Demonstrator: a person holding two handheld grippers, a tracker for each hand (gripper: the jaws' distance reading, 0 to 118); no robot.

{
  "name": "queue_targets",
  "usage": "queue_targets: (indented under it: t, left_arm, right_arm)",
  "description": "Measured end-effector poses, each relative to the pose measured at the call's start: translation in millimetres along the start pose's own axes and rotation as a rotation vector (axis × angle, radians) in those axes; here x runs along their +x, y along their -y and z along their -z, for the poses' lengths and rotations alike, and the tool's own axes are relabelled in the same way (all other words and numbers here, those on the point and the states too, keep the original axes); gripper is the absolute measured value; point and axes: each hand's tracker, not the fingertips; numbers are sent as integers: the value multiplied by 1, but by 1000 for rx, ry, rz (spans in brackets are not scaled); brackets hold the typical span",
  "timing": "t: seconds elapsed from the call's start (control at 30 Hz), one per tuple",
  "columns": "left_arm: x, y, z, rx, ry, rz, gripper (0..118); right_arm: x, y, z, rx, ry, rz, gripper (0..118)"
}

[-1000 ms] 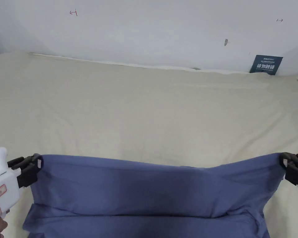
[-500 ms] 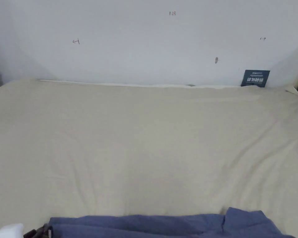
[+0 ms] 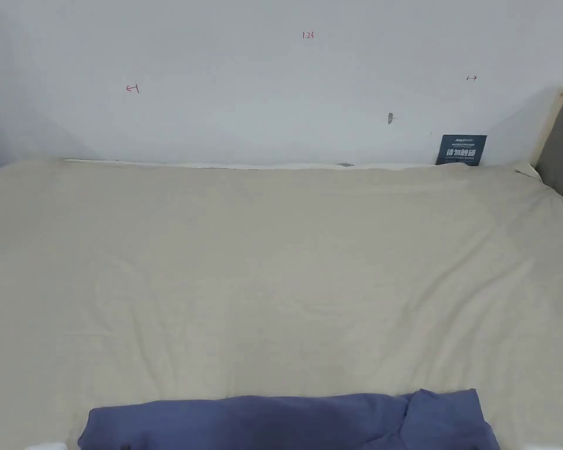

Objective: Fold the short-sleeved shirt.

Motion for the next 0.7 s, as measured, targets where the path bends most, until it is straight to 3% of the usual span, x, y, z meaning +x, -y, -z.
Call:
queue_targets:
  t: [0.03, 0.13, 0.27, 0.3, 0.33, 0.37, 0.4, 0.43, 0.47, 0.53, 0.6, 0.7]
  left_arm:
    - [8, -6, -7, -29, -2, 14, 118]
    - [29, -30, -30, 51, -11, 78, 118]
    - [51, -56, -55, 99, 45, 68, 118]
    - [56, -56, -58, 99, 48, 66, 116]
    - [61, -59, -60, 103, 40, 64, 113]
    - [65, -57, -61, 93, 38, 69, 103]
    - [68, -54, -64, 88, 45, 68, 62]
    - [71, -51, -66, 81, 55, 58, 15]
    - [73, -47, -65, 72, 71, 49, 4]
    - [78, -37, -63, 41, 56, 55, 4]
    - [77, -30, -57, -20, 131, 66, 4]
    - [70, -25, -49, -16, 104, 66, 4]
  right_arm:
    - [-7, -13, -7, 27, -14, -35, 104]
    - [-30, -51, -24, 101, -51, -102, 105]
    - [-63, -87, -30, 87, -192, -88, 104]
    - [-71, -91, -31, 77, -233, -76, 99]
    - [-82, -93, -32, 64, -242, -62, 86]
    - [-92, -93, -32, 62, -235, -58, 62]
    - [-101, -93, -34, 61, -240, -61, 18]
    - [-112, -92, -35, 59, -244, -66, 0]
    - [-123, -90, -35, 49, -236, -74, 0]
    - [-136, -86, -40, 37, -267, -80, 0]
    - [-146, -82, -41, -4, -314, -52, 0]
    - [-154, -75, -45, -3, -303, -46, 0]
